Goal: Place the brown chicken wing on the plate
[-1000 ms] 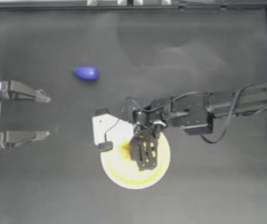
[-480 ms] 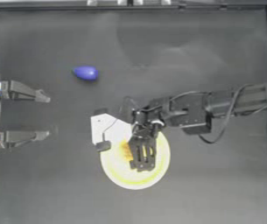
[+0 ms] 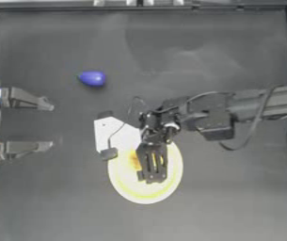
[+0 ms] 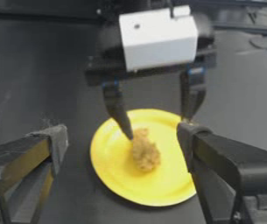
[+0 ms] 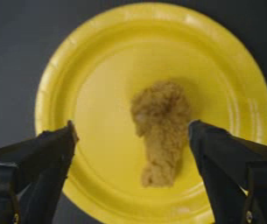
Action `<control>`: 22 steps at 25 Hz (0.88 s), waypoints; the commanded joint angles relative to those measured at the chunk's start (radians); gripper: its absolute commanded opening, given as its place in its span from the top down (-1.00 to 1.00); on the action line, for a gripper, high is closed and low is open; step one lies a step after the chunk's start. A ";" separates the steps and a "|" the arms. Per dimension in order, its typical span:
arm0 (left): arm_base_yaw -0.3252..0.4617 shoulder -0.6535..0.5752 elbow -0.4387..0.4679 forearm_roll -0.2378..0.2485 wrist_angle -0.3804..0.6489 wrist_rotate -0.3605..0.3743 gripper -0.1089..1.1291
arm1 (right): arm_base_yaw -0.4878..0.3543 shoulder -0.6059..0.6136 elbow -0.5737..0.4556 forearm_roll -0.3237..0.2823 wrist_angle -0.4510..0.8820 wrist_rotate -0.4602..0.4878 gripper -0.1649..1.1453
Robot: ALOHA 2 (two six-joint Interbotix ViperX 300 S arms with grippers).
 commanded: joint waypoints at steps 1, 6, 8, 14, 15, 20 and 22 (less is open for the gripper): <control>0.002 -0.020 -0.003 -0.002 -0.005 -0.002 -0.84 | -0.012 -0.071 -0.008 -0.006 -0.009 -0.002 -0.81; 0.002 -0.023 -0.003 -0.006 -0.005 -0.002 -0.84 | -0.028 -0.124 0.026 -0.020 -0.043 0.002 -0.79; 0.002 -0.020 -0.008 -0.006 -0.002 -0.002 -0.84 | -0.037 -0.153 0.052 -0.020 -0.069 0.003 -0.79; 0.000 -0.012 -0.018 -0.006 0.012 0.002 -0.84 | -0.058 -0.268 0.158 -0.020 -0.176 0.005 -0.79; 0.002 -0.011 -0.018 -0.006 0.012 0.002 -0.84 | -0.060 -0.288 0.176 -0.018 -0.195 0.003 -0.79; 0.002 -0.009 -0.020 -0.006 0.012 0.002 -0.84 | -0.074 -0.394 0.265 -0.020 -0.284 0.006 -0.79; 0.002 -0.009 -0.021 -0.006 0.012 0.002 -0.84 | -0.080 -0.434 0.302 -0.020 -0.322 0.008 -0.79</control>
